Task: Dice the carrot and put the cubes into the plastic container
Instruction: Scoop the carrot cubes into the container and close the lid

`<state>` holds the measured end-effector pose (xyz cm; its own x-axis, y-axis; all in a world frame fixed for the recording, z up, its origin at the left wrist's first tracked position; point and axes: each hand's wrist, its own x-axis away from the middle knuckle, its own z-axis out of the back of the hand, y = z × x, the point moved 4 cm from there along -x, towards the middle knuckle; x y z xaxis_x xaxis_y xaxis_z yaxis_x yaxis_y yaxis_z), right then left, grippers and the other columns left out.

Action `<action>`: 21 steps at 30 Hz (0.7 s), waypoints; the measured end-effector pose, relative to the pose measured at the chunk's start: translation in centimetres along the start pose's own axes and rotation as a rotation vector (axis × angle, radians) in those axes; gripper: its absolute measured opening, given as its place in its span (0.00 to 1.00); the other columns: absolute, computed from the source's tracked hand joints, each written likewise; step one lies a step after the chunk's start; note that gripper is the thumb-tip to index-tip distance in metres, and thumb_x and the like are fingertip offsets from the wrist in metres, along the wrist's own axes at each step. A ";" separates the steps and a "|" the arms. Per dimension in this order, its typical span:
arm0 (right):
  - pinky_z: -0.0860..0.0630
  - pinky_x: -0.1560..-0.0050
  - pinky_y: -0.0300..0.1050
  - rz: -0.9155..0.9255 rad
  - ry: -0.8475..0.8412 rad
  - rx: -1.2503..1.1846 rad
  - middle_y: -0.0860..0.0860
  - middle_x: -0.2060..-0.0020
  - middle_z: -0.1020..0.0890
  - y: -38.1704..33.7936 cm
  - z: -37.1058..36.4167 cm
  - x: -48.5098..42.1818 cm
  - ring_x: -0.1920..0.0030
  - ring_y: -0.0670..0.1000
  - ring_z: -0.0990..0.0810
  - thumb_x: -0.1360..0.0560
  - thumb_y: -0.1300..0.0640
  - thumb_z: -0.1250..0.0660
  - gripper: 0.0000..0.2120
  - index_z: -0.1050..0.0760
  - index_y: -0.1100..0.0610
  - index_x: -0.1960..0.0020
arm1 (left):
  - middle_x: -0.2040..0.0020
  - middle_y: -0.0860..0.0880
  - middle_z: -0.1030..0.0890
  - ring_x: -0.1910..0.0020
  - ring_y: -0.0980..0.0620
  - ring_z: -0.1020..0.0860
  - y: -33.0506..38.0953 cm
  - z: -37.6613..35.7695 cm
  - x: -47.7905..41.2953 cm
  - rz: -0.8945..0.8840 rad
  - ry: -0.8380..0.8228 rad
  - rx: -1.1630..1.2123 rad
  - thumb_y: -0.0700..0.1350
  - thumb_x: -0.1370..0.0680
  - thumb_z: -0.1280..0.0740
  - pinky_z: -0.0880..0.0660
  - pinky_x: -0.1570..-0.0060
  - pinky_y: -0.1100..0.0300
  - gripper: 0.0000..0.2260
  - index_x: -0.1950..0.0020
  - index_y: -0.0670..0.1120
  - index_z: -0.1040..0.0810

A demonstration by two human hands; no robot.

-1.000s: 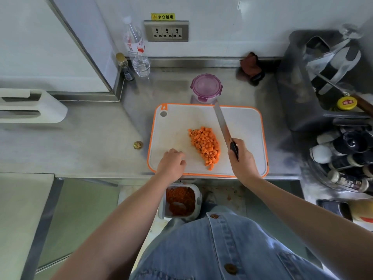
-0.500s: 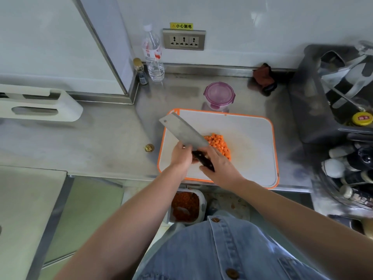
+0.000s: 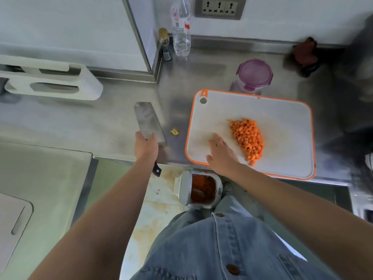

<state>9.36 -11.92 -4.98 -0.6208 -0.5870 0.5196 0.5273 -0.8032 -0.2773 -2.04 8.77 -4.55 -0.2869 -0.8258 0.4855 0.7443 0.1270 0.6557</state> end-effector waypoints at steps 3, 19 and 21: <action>0.39 0.28 0.51 -0.021 0.037 0.039 0.57 0.22 0.51 -0.5 0.0 -0.2 0.23 0.57 0.49 0.20 0.56 0.42 0.26 0.43 0.62 0.25 | 0.52 0.46 0.25 0.52 0.41 0.24 0.2 0.6 -0.6 -0.015 -0.025 -0.071 0.40 0.23 0.40 0.29 0.56 0.53 0.15 0.36 0.43 0.33; 0.34 0.32 0.49 0.045 0.035 -0.009 0.53 0.22 0.48 0.5 0.9 0.3 0.25 0.55 0.42 0.23 0.60 0.40 0.26 0.40 0.57 0.25 | 0.26 0.40 0.46 0.28 0.39 0.44 1.1 -1.1 -0.7 -0.134 0.070 -0.640 0.45 0.23 0.37 0.42 0.30 0.49 0.31 0.24 0.39 0.47; 0.30 0.35 0.49 0.108 0.089 -0.114 0.53 0.26 0.37 1.3 2.1 0.4 0.30 0.55 0.33 0.22 0.60 0.41 0.23 0.35 0.56 0.27 | 0.25 0.40 0.45 0.28 0.39 0.43 2.4 -2.5 0.7 -0.327 0.098 -0.680 0.44 0.22 0.37 0.41 0.31 0.48 0.27 0.25 0.41 0.41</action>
<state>11.01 -13.03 -3.47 -0.6156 -0.6730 0.4099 0.5276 -0.7384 -0.4200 1.09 7.10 -4.09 -0.5257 -0.8122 0.2529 0.8472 -0.4733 0.2411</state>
